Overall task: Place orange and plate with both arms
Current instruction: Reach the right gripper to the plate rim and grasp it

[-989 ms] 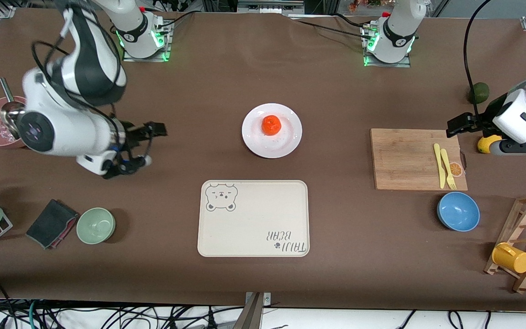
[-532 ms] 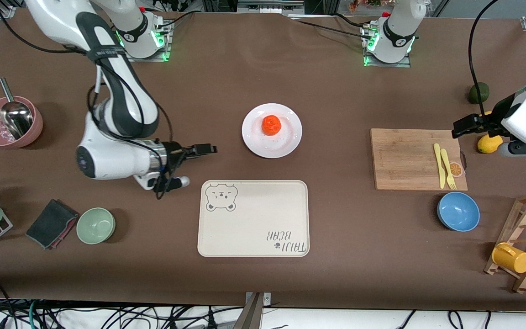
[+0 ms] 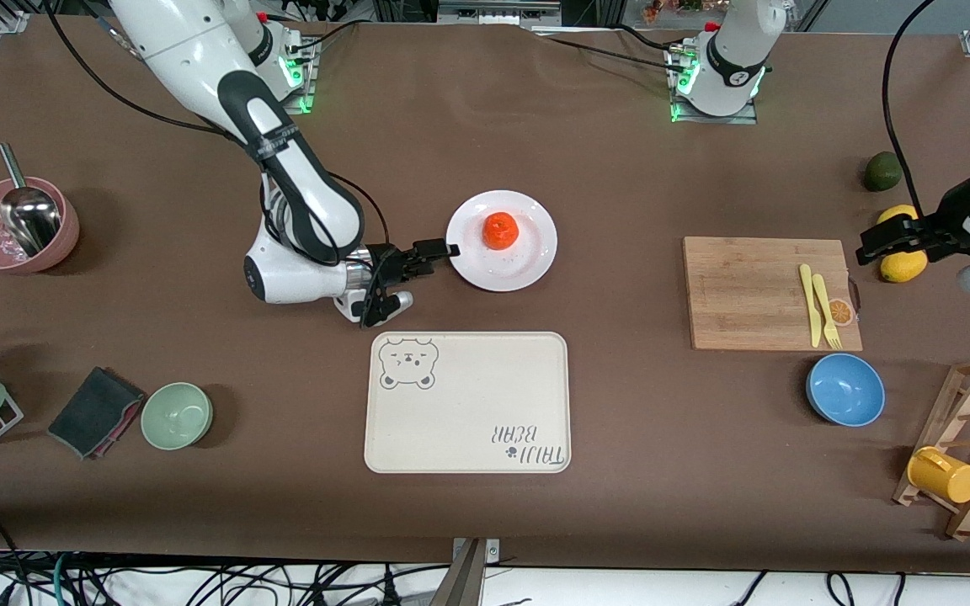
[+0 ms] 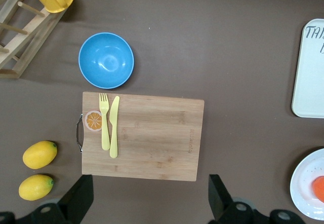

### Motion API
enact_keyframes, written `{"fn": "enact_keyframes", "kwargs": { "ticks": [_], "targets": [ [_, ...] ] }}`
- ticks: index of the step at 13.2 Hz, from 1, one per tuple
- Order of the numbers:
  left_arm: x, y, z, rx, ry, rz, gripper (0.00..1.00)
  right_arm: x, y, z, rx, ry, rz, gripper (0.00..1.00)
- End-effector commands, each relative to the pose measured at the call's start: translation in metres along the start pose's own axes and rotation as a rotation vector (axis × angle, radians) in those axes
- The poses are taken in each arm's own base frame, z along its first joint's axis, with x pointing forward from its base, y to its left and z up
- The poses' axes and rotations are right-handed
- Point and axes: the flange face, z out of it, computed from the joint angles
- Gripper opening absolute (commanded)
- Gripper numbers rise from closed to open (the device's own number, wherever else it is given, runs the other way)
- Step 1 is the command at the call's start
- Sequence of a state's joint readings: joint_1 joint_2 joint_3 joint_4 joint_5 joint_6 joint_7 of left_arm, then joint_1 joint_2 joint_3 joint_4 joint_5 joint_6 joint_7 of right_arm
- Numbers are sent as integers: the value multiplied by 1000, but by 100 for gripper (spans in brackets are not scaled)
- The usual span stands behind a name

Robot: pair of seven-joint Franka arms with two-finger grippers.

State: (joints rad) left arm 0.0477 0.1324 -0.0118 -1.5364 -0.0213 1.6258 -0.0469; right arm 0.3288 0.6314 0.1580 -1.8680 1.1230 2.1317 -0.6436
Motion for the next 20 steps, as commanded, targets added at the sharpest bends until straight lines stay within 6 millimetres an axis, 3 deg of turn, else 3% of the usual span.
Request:
{"fn": "enact_keyframes", "kwargs": {
  "ticks": [1, 4, 10, 12, 14, 15, 18, 20],
  "targets": [
    [6, -5, -4, -19, -3, 9, 100, -9, 16, 12, 34, -2, -21, 97],
    [5, -2, -4, -21, -5, 4, 100, -16, 24, 25, 32, -22, -18, 88],
    [6, -2, -2, -21, -8, 4, 100, -23, 29, 60, 51, 1, 5, 83],
    [6, -3, -1, -21, -11, 4, 100, -26, 22, 79, 0, 7, -12, 66],
    [6, -4, -2, -21, -8, 3, 100, -26, 25, 77, 0, 9, -10, 29],
    [6, -3, -2, -21, -8, 3, 100, -26, 25, 77, 0, 9, -4, 20],
    [6, -3, -2, -21, -8, 3, 100, -25, 23, 77, 6, 6, -5, 0],
    [6, -4, -2, -21, -8, 1, 100, -23, 19, 73, 9, 11, -8, 0]
  ]
}}
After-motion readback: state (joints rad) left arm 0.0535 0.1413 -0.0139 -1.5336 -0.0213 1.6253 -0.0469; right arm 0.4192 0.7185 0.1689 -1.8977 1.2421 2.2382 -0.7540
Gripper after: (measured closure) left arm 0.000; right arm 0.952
